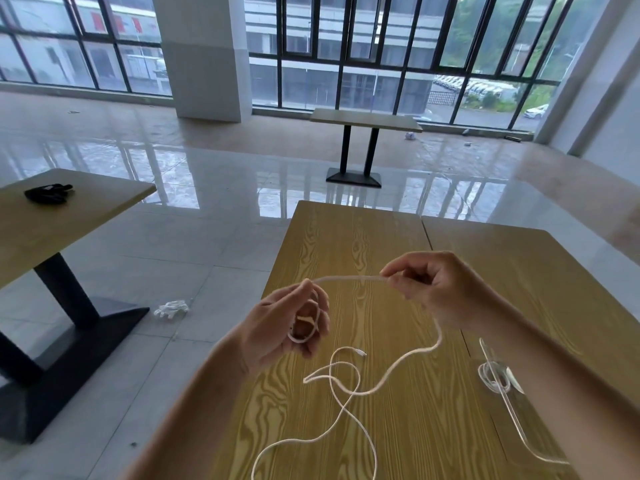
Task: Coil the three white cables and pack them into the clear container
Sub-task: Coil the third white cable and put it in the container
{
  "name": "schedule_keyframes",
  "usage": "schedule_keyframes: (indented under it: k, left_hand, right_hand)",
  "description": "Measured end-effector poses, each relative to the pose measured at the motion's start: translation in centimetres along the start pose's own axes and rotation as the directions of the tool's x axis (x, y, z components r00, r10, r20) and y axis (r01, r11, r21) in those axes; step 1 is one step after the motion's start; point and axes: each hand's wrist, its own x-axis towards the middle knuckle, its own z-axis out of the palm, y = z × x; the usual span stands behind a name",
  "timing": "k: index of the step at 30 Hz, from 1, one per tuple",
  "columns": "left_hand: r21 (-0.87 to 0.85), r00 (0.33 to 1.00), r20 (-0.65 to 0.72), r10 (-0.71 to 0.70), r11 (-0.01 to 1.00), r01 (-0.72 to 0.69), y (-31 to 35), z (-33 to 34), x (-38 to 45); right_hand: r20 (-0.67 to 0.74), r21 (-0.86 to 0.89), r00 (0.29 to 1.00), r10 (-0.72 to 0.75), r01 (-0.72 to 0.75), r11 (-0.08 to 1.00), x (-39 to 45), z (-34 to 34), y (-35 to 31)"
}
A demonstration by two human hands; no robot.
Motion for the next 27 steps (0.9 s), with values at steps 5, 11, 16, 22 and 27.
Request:
schedule_keyframes:
  k: [5,11,16,22,27]
  left_hand:
    - [0.014,0.977,-0.171,0.130,0.992,-0.129,1.5,0.3,0.8]
    - [0.024,0.941,-0.323,0.104,0.995,-0.102,0.8,1.2,2.7]
    - [-0.069,0.826,-0.563,0.012,0.996,-0.061,-0.6,0.5,4.8]
    - [-0.250,0.795,-0.601,-0.080,0.964,-0.092,-1.9,0.8,6.0]
    - [-0.411,0.822,-0.546,-0.158,0.906,-0.099,-2.1,1.3,6.4]
  right_hand:
    - [-0.427,-0.021,0.903,0.047,-0.062,0.998,0.6,-0.1,1.6]
    - [-0.256,-0.139,0.966,0.029,-0.067,0.988,-0.5,2.6,1.4]
    - [-0.137,-0.196,0.988,0.075,-0.102,0.975,-1.3,3.2,1.4]
    - [0.058,-0.227,0.990,0.131,-0.115,0.967,-2.3,5.1,0.8]
    - [0.197,-0.243,0.972,0.128,-0.078,0.967,-2.7,6.7,0.2]
